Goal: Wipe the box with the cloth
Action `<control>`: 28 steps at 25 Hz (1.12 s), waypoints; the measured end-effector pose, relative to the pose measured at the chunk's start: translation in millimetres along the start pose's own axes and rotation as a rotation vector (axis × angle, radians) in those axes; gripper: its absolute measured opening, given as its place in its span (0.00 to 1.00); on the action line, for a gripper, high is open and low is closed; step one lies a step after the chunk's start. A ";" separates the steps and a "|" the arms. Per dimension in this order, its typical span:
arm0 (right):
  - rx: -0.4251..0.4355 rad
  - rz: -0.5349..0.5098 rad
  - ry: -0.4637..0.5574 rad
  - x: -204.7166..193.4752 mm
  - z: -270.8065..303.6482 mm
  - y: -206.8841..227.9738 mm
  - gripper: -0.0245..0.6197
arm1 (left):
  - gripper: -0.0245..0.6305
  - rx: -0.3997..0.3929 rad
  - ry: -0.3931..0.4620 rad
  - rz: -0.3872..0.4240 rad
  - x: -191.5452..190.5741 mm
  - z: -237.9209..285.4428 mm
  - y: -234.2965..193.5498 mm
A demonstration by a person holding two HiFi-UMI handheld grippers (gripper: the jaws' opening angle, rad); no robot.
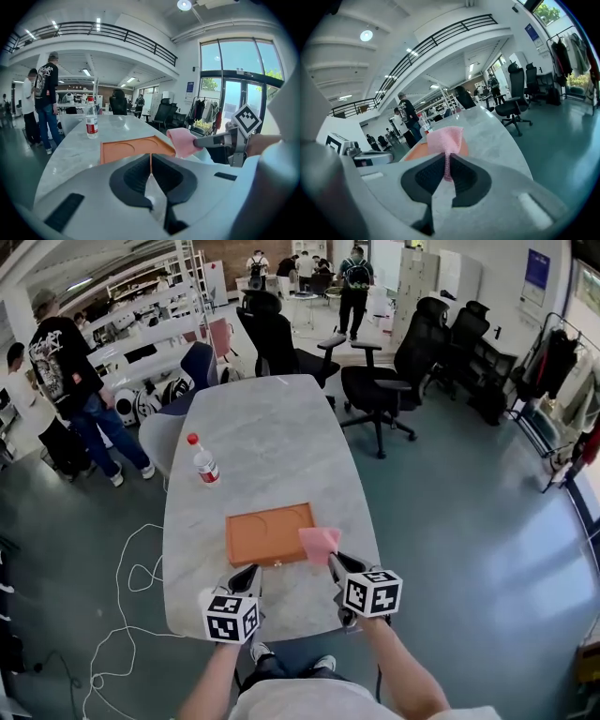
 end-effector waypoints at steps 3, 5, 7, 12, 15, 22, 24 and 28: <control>0.005 -0.038 0.042 20.0 -4.9 -12.1 0.09 | 0.06 0.019 0.033 0.005 16.6 -12.1 -9.2; 0.009 -0.066 0.072 33.0 -8.7 -21.1 0.09 | 0.06 0.030 0.053 0.011 27.1 -19.4 -14.8; 0.012 -0.093 0.105 46.1 -11.8 -29.7 0.09 | 0.06 0.038 0.072 0.021 37.3 -24.0 -20.0; 0.012 -0.177 0.184 74.1 -18.8 -52.3 0.09 | 0.06 0.051 0.104 0.060 57.7 -35.6 -30.7; 0.007 -0.213 0.229 85.1 -19.5 -63.8 0.09 | 0.06 0.058 0.124 0.075 65.9 -44.0 -40.2; -0.018 -0.243 0.272 86.9 -16.2 -76.1 0.09 | 0.06 0.067 0.147 0.093 68.7 -56.0 -61.0; -0.023 -0.242 0.272 84.7 -14.1 -78.1 0.09 | 0.06 0.063 0.147 0.093 68.1 -55.8 -64.5; -0.038 -0.246 0.276 85.1 -12.5 -79.5 0.09 | 0.06 0.052 0.144 0.093 68.3 -53.2 -68.0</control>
Point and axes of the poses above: the fingertips, and each gripper's own axes: z forward along the fingers, y to its right, x out of its top, the point moved 2 cm from there along -z, backward along the fingers, and after that the axes turned 10 degrees about -x, right-handed, at the moved point
